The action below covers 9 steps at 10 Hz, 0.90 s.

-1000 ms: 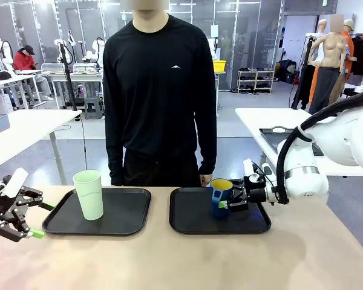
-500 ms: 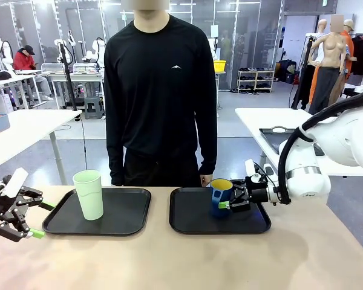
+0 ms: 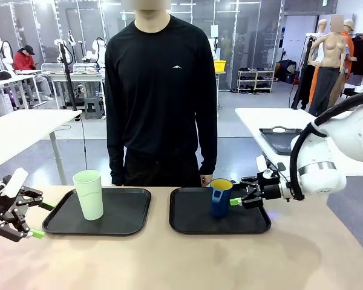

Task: Sort and store the cups by type.
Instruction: Pick up the Handle plastic cup and place it into the empty Flat Tray.

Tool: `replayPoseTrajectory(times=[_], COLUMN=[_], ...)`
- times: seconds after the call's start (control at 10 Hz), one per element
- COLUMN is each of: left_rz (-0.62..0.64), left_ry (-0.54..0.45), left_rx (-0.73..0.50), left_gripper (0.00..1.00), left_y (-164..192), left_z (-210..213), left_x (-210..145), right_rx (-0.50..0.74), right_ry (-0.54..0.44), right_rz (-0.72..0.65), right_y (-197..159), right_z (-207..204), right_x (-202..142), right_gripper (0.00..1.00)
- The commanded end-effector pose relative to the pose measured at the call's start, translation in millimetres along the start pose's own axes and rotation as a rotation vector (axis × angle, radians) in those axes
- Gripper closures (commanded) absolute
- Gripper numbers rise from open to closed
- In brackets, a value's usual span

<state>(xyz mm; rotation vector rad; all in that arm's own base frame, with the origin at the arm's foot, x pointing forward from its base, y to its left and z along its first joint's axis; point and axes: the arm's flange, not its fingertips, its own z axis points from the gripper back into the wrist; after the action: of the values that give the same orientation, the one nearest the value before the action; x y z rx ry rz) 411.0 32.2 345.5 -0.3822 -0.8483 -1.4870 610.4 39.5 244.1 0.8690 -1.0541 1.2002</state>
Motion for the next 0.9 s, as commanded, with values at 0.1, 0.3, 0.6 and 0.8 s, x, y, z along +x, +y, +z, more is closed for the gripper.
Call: replayPoseTrajectory(times=[0.1, 0.3, 0.6, 0.8], left_rz=[0.003, 0.003, 0.003, 0.003], left_ry=[-0.007, -0.007, -0.007, -0.007], left_rx=[0.006, 0.006, 0.006, 0.006], left_gripper=[0.0, 0.0, 0.0, 0.0], left_y=[0, 0, 0, 0], left_z=[-1, -1, -1, -1], left_x=[0, 0, 0, 0], right_rx=[-0.029, -0.065, -0.064, -0.064], right_ry=[0.05, 0.078, 0.056, 0.056], right_rz=[-0.059, -0.058, -0.032, -0.032], right_y=[13, 19, 14, 14], right_z=[30, 48, 51, 51], right_x=[4, 7, 0, 0], right_gripper=[0.0, 0.0, 0.0, 0.0])
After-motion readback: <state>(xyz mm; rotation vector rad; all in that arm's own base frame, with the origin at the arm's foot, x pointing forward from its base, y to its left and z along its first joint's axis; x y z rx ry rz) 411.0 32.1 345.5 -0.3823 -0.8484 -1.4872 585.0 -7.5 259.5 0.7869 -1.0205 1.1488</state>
